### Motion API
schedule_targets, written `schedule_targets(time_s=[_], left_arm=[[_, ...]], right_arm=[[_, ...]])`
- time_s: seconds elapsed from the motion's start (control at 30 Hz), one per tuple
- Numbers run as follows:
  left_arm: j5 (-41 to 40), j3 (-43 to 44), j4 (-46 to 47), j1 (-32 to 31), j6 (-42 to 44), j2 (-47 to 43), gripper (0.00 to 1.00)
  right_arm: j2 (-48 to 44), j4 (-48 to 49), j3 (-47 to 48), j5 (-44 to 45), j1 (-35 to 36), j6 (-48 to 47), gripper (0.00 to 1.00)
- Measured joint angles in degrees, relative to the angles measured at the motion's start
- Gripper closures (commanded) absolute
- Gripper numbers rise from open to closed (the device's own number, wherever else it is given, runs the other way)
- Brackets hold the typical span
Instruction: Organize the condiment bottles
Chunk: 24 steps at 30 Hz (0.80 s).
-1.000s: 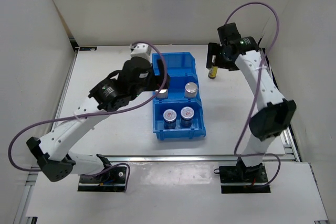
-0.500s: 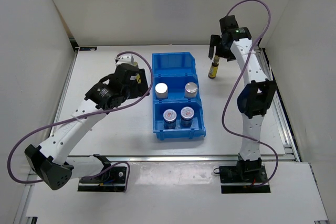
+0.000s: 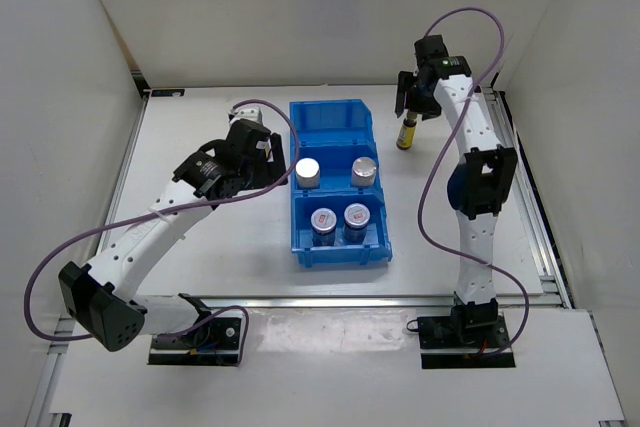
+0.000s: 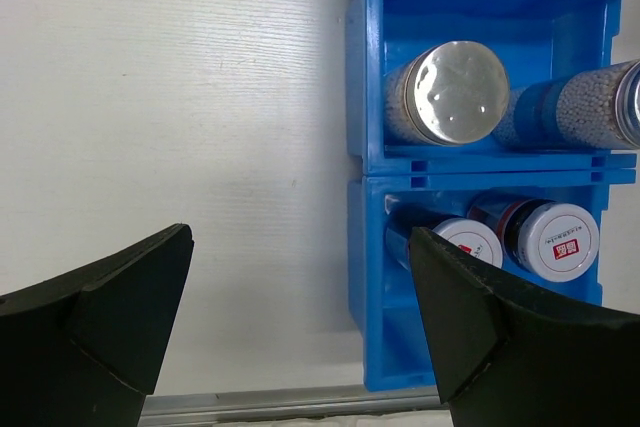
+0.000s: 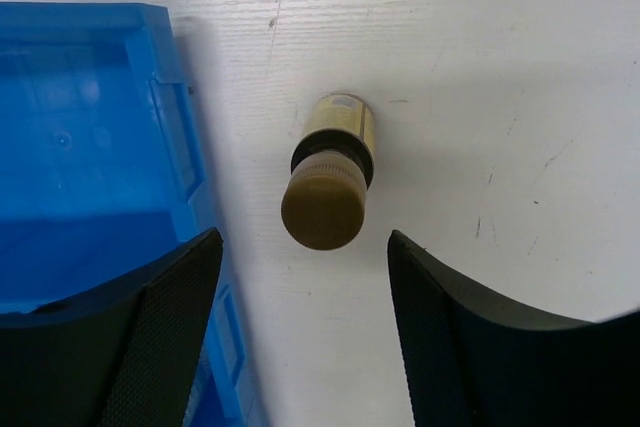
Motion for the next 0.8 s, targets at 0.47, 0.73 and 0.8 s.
schedule_targets(time_s=[0.47,0.73,0.8], left_arm=[[0.1,0.0,-1.4,0.5,0.0,0.0,0.0],[0.3,0.0,-1.7,0.6,-0.1,0.0,0.0],[0.5,0.0,-1.7,0.6,-0.3,0.0,0.0]], right_arm=[[1.0,2.3,0.0,0.2,0.0,-1.3,0.65],[0.9,2.4,0.0,1.3,0.1,-1.5,0.95],[0.8,2.3,-0.1,1.6,0.1,-1.5,1.0]])
